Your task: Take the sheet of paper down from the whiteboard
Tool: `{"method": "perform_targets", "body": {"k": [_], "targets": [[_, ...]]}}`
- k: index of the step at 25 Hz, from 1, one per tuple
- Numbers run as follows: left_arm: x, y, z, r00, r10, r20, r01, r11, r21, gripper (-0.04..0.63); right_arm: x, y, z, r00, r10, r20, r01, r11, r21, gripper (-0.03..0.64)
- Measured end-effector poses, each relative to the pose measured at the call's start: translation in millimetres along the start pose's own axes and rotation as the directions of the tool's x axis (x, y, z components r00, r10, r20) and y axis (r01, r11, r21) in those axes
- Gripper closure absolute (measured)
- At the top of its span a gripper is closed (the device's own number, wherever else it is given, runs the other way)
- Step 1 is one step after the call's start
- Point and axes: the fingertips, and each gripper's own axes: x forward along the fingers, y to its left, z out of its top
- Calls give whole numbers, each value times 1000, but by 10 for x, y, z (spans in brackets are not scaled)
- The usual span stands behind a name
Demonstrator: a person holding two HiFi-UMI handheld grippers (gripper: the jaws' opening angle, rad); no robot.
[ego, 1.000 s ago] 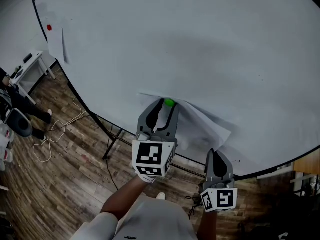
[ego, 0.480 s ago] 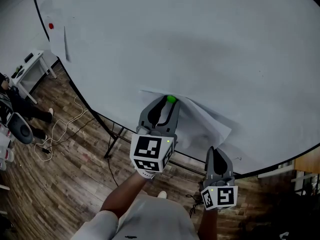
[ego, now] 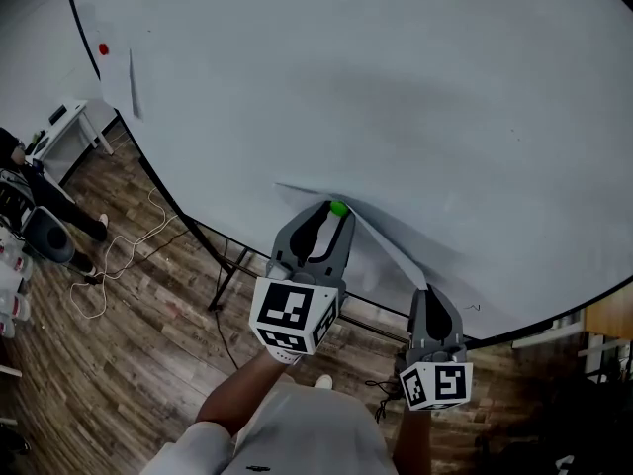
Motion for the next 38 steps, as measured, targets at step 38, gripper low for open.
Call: {"method": "perform_targets", "body": {"k": [38], "targets": [[-1353,71,-749,992,1,-124,-19,990,-143,472,-469,110,-161,999,-35,-12,36,999,37,607]]}}
